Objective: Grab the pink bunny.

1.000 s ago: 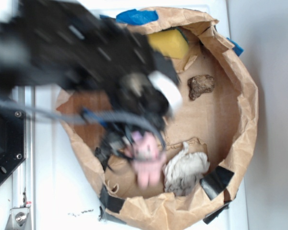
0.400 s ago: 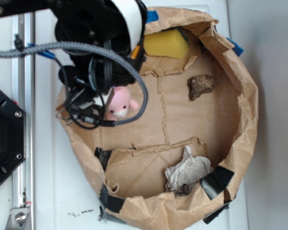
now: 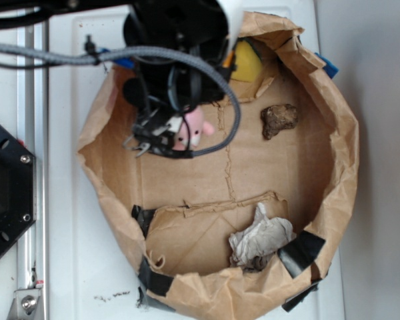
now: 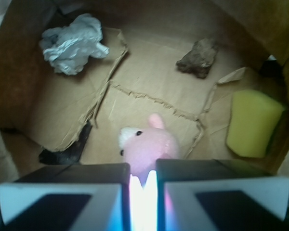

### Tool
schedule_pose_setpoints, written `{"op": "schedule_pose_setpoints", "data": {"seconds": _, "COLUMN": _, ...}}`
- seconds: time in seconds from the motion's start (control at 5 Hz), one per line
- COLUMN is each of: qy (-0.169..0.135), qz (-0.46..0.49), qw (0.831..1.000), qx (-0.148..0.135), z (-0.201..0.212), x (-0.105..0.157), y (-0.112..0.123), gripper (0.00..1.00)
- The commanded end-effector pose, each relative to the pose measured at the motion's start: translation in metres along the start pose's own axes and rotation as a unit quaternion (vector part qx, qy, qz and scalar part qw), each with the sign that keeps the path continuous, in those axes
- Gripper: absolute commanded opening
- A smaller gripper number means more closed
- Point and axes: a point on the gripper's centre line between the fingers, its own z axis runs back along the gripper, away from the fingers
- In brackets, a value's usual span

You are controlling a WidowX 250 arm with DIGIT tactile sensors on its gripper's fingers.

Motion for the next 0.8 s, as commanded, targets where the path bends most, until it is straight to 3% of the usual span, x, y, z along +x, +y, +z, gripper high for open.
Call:
{"op": "schedule_pose_setpoints", "data": {"seconds": 0.0, "qy": -0.065, "qz": 0.095, "qw": 0.993, "qx": -0.013, "z": 0.014, "x": 0.019, "y": 0.027, "gripper": 0.00}}
{"op": "schedule_pose_setpoints", "data": {"seconds": 0.2, "qy": -0.081, "qz": 0.120, "qw": 0.989, "qx": -0.015, "z": 0.013, "x": 0.027, "y": 0.023, "gripper": 0.00}}
{"op": "schedule_pose_setpoints", "data": {"seconds": 0.6, "qy": -0.061, "qz": 0.109, "qw": 0.992, "qx": -0.003, "z": 0.010, "x": 0.044, "y": 0.015, "gripper": 0.00}}
